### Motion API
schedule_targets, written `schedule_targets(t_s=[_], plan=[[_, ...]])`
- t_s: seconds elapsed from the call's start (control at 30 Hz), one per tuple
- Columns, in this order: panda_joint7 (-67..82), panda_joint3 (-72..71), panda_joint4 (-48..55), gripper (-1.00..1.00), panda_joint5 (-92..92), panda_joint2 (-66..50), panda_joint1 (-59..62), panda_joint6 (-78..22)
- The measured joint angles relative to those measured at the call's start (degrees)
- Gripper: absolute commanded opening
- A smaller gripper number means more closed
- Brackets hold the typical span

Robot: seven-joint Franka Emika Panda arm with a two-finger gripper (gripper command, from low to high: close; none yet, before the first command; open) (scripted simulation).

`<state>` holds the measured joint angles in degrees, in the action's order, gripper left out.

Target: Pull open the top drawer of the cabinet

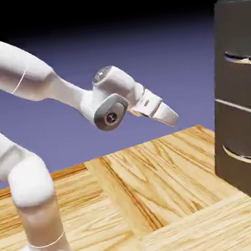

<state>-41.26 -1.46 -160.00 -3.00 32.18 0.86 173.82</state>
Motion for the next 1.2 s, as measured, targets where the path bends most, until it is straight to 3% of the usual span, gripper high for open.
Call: schedule_targets(t_s=[1.2], plan=[[35.7,-43.5,30.0,0.00,-89.7,-14.3,46.3,-5.6]])
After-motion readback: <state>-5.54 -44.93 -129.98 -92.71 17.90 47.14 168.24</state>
